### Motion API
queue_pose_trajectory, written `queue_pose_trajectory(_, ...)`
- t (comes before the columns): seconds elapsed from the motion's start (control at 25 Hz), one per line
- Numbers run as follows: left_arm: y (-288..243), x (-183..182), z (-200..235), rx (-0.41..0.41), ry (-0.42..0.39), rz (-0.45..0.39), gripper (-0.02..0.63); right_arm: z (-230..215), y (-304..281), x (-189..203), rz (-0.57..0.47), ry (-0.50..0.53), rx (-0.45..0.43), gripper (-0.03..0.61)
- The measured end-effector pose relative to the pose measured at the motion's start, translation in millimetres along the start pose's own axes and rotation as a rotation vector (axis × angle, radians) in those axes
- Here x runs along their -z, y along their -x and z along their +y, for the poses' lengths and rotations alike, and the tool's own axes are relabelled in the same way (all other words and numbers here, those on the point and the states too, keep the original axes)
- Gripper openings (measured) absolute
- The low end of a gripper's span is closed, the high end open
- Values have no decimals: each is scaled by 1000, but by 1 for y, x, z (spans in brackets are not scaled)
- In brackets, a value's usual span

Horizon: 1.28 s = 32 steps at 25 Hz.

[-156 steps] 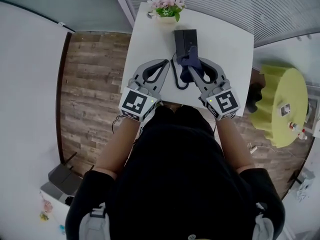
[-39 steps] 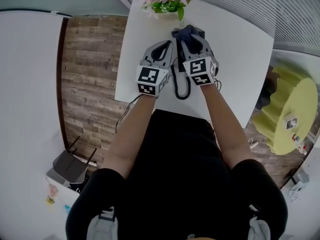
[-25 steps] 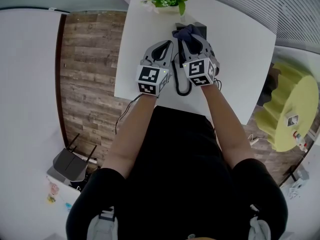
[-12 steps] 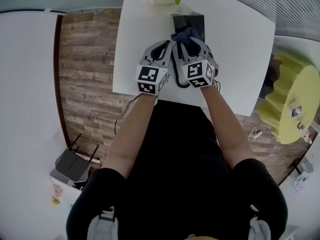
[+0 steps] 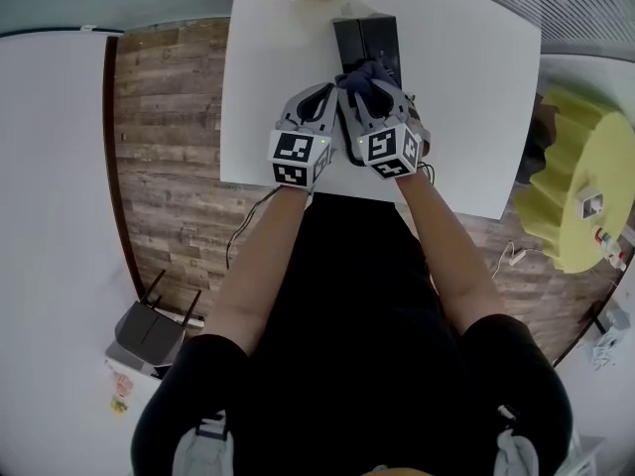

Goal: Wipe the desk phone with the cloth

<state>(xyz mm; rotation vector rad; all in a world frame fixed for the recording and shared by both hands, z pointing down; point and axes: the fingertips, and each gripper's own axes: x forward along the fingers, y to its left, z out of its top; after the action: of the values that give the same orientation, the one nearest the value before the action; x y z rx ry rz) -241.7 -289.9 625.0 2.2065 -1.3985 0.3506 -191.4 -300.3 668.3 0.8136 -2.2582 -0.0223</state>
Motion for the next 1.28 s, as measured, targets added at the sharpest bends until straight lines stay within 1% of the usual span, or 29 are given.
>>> queue_pose_trajectory(0.52,7,20,-9,16,5,42,11,23,13,28,54,11,-17,106)
queue_pose_trajectory(0.76,14,13,-20,36,-11,33,11,29,16,34,90,10,-34,106)
queue_pose_trajectory(0.88,20,6,-23,42,-23,26,11,28,25,34,96,-10,-46,107)
queue_pose_trajectory(1.04,33,-12,-27,54,-39,5,11,20,53,17,15,-63,-44,107)
queue_pose_trajectory(1.16,47,-31,-32,67,-61,-22,11,8,80,-4,-65,-108,-51,107)
queue_pose_trajectory(1.28,60,-52,-39,88,-83,-51,11,-6,106,-29,-148,-126,-48,107)
